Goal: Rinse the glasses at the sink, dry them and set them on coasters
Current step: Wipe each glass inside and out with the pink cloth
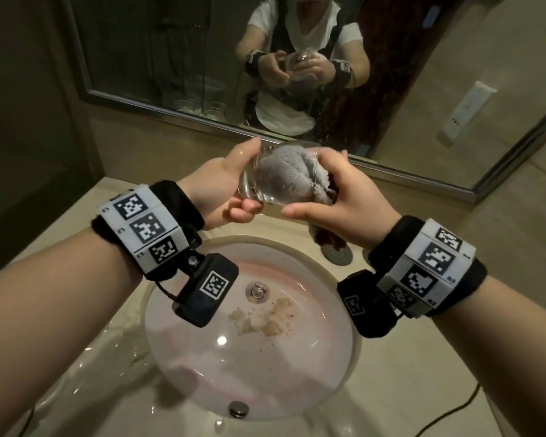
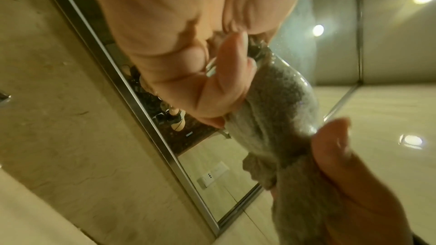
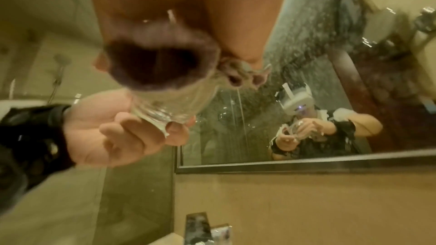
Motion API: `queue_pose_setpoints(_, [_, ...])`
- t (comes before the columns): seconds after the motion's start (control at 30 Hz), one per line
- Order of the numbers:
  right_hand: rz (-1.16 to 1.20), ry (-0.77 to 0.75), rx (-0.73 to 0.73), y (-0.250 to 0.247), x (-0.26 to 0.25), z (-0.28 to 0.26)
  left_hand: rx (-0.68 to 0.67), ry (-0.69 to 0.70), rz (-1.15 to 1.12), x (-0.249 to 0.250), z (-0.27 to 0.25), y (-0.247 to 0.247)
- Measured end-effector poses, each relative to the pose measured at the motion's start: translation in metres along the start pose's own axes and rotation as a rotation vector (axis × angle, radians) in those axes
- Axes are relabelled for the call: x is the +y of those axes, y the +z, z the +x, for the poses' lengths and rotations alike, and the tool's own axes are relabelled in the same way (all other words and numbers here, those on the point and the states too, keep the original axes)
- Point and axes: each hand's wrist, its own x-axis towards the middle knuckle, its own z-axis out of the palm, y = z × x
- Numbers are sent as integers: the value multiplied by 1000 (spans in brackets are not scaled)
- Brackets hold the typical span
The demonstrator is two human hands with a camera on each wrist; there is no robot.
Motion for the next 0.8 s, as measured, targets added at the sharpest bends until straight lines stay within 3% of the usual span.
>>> queue_pose_setpoints(0.3, [-397,-181,-193,-10,1,-2,63,66,-65,-1,-2,17])
queue_pose_setpoints(0.43, [-532,-253,-192,-11,-3,0,76,116,-55,2,-1,17])
queue_pose_setpoints(0.57, [-563,-309,-149,-13,-8,1,-27,164,-54,4,0,15])
queue_pose_setpoints(0.7, [-402,-185,-114,-7,-12,7,34,189,-78,3,5,18])
queue_pose_setpoints(0.8, [132,171,-178,-10,-19,6,176,315,188,-2,4,18])
